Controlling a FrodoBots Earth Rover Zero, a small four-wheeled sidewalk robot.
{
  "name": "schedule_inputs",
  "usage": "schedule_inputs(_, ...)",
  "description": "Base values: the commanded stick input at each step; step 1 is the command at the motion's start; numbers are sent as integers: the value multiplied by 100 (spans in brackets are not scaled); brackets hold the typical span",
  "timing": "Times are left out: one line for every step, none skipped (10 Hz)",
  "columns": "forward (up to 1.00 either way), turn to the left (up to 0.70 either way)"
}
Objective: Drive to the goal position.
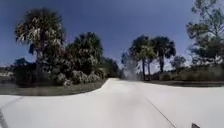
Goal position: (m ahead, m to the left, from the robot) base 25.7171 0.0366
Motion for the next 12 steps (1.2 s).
schedule_inputs(70, -6)
schedule_inputs(70, -1)
schedule_inputs(70, 0)
schedule_inputs(70, 0)
schedule_inputs(70, 0)
schedule_inputs(70, 0)
schedule_inputs(70, 0)
schedule_inputs(70, 0)
schedule_inputs(70, 0)
schedule_inputs(70, 0)
schedule_inputs(70, 0)
schedule_inputs(70, 0)
